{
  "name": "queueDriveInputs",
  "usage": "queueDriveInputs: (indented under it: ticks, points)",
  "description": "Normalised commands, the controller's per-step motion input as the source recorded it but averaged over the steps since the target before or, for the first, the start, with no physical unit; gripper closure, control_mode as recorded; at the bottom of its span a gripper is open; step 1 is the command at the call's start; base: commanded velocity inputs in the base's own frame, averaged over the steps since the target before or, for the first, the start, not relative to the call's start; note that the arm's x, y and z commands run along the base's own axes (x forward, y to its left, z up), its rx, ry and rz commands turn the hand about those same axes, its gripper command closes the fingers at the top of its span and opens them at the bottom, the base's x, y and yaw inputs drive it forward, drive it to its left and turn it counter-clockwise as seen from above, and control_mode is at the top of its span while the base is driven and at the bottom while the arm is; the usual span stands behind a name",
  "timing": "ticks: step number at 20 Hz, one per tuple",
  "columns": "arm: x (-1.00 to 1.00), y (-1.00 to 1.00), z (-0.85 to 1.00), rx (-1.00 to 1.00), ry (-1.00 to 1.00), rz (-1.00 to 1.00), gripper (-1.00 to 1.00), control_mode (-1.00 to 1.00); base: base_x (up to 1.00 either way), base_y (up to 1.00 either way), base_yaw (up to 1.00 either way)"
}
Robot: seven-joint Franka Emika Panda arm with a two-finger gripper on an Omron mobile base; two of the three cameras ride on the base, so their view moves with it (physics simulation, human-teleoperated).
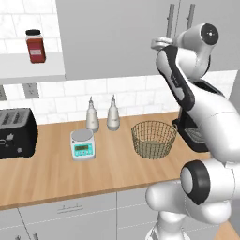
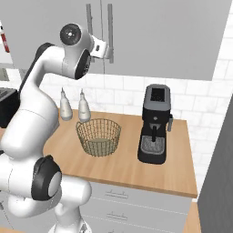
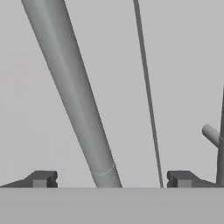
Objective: Open the cabinet, pick up the bread from the cabinet and place it in the basket. Then move the basket to the dining counter.
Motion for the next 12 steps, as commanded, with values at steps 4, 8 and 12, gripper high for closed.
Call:
queueDriveInputs:
  ticks: [4, 8, 12]
  points:
    - [0.25, -0.03, 0.0, 0.04, 0.0, 0.0, -1.0, -1.0, 0.0, 0.0, 0.0]
    - [0.46, 0.08, 0.0, 0.01, -0.04, 0.0, -1.0, -1.0, 0.0, 0.0, 0.0]
    - [0.52, 0.08, 0.0, 0.03, -0.01, 0.0, -1.0, -1.0, 0.0, 0.0, 0.0]
